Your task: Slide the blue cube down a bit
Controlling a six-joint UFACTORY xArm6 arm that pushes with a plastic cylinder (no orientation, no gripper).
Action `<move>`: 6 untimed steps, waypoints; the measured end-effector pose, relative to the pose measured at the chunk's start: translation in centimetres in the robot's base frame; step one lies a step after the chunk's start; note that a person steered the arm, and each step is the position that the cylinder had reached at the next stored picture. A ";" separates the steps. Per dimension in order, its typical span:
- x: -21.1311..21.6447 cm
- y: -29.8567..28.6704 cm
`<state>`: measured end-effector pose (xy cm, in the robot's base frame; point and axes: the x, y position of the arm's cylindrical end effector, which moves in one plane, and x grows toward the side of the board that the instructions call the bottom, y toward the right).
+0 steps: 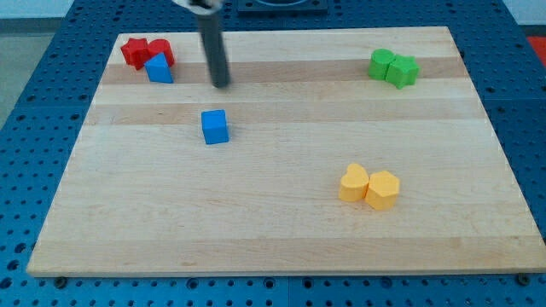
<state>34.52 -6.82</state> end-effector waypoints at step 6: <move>7.5 -5.6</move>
